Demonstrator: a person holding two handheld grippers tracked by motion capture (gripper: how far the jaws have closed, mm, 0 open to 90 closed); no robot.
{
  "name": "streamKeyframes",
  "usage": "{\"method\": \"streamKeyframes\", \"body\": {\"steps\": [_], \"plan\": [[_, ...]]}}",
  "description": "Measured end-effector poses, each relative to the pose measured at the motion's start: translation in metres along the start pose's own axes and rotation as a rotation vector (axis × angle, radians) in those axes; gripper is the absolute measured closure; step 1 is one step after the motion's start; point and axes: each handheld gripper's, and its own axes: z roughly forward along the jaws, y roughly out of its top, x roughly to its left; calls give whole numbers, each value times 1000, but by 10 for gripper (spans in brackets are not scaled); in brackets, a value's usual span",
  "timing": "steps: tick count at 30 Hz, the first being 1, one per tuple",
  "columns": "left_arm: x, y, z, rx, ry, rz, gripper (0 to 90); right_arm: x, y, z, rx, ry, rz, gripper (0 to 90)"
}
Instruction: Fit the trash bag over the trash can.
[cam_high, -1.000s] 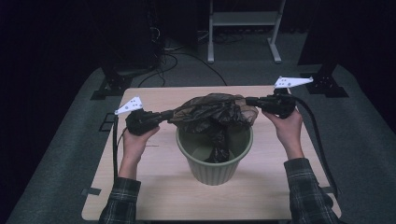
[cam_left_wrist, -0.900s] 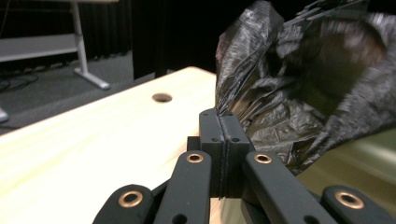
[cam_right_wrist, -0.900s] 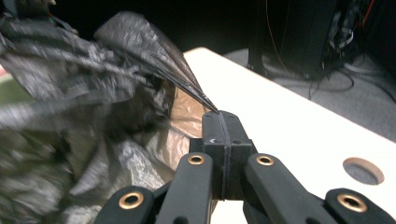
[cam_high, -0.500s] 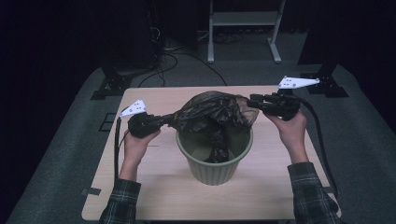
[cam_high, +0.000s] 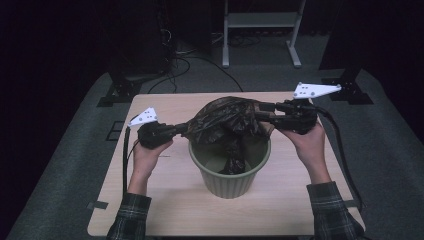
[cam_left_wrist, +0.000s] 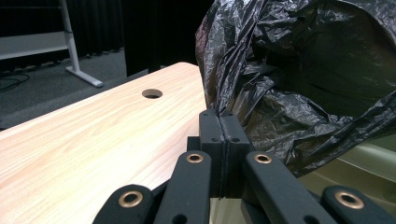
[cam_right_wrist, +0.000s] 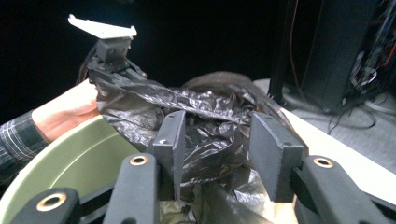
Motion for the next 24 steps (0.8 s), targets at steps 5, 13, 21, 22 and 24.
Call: {"method": "streamKeyframes", "body": {"steps": [5, 13, 21, 22, 24], "plan": [[1, 1, -2, -9, -3, -3, 897, -5, -4, 21, 64, 1, 13, 687], [2, 1, -6, -7, 4, -6, 897, 11, -13, 13, 97, 57, -35, 899], [3, 1, -7, -4, 14, -10, 897, 29, -32, -30, 74, 97, -55, 900], [3, 1, -7, -4, 15, -8, 897, 30, -35, -36, 71, 98, -51, 900], [4, 0, -8, -6, 18, -14, 897, 30, -39, -46, 56, 99, -48, 900]]}}
